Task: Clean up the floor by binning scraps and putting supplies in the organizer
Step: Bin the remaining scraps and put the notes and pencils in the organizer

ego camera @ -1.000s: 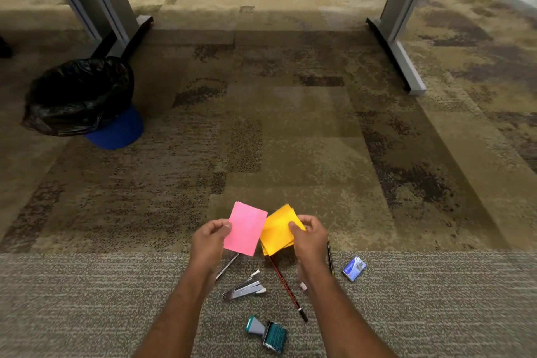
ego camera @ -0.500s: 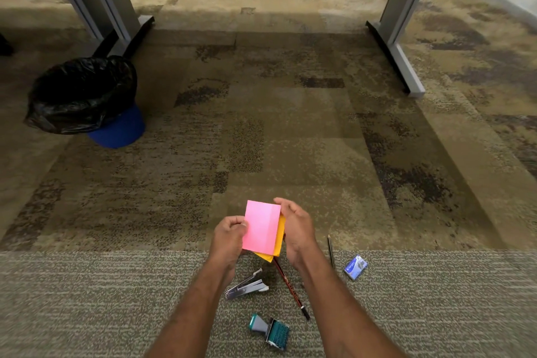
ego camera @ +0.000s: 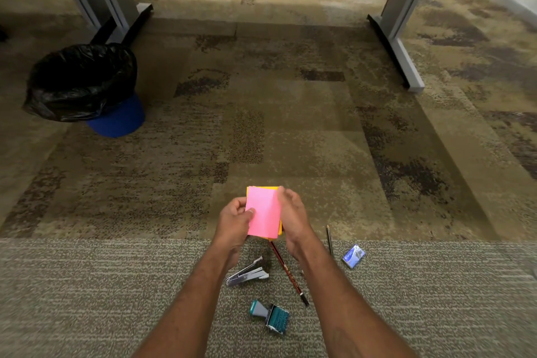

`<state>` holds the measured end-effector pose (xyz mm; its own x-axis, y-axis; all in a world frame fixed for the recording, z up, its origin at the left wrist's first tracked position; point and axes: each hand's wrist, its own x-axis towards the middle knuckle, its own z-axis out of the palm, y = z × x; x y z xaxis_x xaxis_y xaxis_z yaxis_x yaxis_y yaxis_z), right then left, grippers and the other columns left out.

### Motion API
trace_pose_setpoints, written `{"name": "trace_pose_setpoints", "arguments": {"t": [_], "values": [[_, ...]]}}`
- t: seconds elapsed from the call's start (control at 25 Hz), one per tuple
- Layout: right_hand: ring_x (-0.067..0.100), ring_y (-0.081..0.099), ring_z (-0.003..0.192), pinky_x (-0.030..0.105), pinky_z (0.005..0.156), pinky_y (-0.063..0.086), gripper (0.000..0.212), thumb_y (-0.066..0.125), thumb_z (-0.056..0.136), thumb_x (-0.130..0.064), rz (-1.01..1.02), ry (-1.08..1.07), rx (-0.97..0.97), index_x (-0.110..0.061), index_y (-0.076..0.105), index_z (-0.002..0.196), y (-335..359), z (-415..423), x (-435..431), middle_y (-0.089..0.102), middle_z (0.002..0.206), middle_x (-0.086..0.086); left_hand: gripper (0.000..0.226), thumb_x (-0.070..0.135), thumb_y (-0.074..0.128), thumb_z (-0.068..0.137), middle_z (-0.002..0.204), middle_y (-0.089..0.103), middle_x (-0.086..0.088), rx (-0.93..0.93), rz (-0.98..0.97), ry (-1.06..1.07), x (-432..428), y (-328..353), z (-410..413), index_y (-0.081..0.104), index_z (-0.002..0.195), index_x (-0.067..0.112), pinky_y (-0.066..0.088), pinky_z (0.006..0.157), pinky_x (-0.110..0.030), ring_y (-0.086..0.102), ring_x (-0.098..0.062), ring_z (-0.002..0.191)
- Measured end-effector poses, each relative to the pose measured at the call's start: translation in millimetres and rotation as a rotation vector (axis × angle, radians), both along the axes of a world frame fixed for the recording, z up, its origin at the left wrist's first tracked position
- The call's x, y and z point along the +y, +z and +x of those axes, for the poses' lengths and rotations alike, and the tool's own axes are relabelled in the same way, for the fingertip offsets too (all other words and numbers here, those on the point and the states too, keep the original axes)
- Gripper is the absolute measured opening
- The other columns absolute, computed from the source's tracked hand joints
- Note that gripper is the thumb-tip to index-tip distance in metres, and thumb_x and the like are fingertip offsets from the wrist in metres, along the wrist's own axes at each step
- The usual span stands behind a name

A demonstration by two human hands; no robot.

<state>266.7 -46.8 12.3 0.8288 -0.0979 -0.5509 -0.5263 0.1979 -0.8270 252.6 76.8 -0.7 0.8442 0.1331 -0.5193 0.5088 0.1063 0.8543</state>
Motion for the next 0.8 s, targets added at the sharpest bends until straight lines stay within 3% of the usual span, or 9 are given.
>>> {"name": "trace_pose_setpoints", "arguments": {"t": [0.08, 0.2, 0.32, 0.4, 0.52, 0.64, 0.72, 0.8], "values": [[0.015, 0.063, 0.082, 0.026, 0.065, 0.053, 0.031, 0.045, 0.105, -0.028, -0.023, 0.096, 0.009, -0.010, 0.057, 0.127, -4.2, -2.8, 1.5, 0.069, 0.107, 0.008, 0.022, -0.002, 0.048, 0.098, 0.104, 0.072, -0.014, -0.022, 0.008, 0.010, -0.6, -0.3, 0.8, 0.062, 0.109, 0.010, 0.054, 0.063, -0.025, 0.063, -0.018, 0.084], [0.025, 0.066, 0.101, 0.040, 0.087, 0.056, 0.028, 0.048, 0.103, -0.016, -0.039, 0.176, 0.006, -0.012, 0.059, 0.128, -9.9, -3.9, 3.7, 0.069, 0.119, 0.012, 0.028, -0.002, 0.048, 0.098, 0.110, 0.073, -0.014, -0.023, -0.008, -0.023, -2.9, -3.2, 0.0, 0.062, 0.117, 0.012, 0.055, 0.088, -0.045, 0.066, -0.024, 0.095], [0.025, 0.068, 0.099, 0.034, 0.072, 0.058, 0.025, 0.055, 0.098, -0.014, -0.056, 0.215, 0.013, -0.016, 0.062, 0.122, -12.5, -2.2, -4.5, 0.071, 0.115, 0.009, 0.030, -0.003, 0.048, 0.098, 0.110, 0.072, -0.012, -0.021, -0.021, -0.009, -4.2, -4.6, 1.3, 0.062, 0.120, 0.011, 0.054, 0.087, -0.045, 0.065, -0.025, 0.096], [0.022, 0.068, 0.087, 0.030, 0.063, 0.056, 0.015, 0.060, 0.095, -0.013, -0.142, 0.097, 0.030, -0.015, 0.067, 0.109, -18.3, -4.4, -20.3, 0.073, 0.106, 0.011, 0.029, -0.005, 0.047, 0.097, 0.108, 0.068, -0.012, -0.021, 0.027, 0.065, -2.2, -4.1, 2.7, 0.060, 0.119, 0.008, 0.054, 0.083, -0.042, 0.062, -0.025, 0.093], [0.024, 0.066, 0.078, 0.039, 0.070, 0.058, 0.020, 0.056, 0.092, -0.005, -0.559, -0.062, 0.070, -0.016, 0.067, 0.080, -34.2, -18.5, -51.3, 0.072, 0.085, 0.008, 0.029, -0.008, 0.047, 0.094, 0.101, 0.062, -0.009, -0.004, 0.172, 0.203, 10.4, -7.7, 0.5, 0.059, 0.114, 0.011, 0.051, 0.067, -0.030, 0.058, -0.022, 0.086], [0.020, 0.064, 0.071, 0.030, 0.063, 0.052, 0.019, 0.056, 0.093, -0.013, -0.918, 0.178, 0.073, -0.015, 0.069, 0.081, -48.2, -43.4, -51.9, 0.072, 0.080, 0.004, 0.027, -0.008, 0.045, 0.091, 0.094, 0.061, -0.009, 0.004, 0.245, 0.293, 26.9, -15.1, -6.8, 0.057, 0.105, 0.012, 0.040, 0.060, -0.023, 0.055, -0.021, 0.082], [0.019, 0.064, 0.074, 0.026, 0.064, 0.046, 0.014, 0.058, 0.093, -0.019, -1.049, 0.375, 0.058, -0.015, 0.071, 0.092, -53.6, -55.3, -36.2, 0.074, 0.088, 0.004, 0.028, -0.008, 0.043, 0.090, 0.095, 0.061, -0.011, 0.031, 0.267, 0.329, 34.2, -17.7, -9.8, 0.058, 0.104, 0.011, 0.040, 0.062, -0.025, 0.054, -0.021, 0.081], [0.017, 0.066, 0.078, 0.027, 0.064, 0.051, 0.011, 0.063, 0.093, -0.022, -1.086, 0.507, 0.050, -0.015, 0.071, 0.099, -57.1, -63.8, -21.1, 0.072, 0.092, 0.003, 0.028, -0.008, 0.042, 0.089, 0.096, 0.061, -0.013, 0.055, 0.287, 0.335, 40.2, -21.5, -11.8, 0.059, 0.103, 0.011, 0.041, 0.066, -0.028, 0.055, -0.022, 0.084]]}}
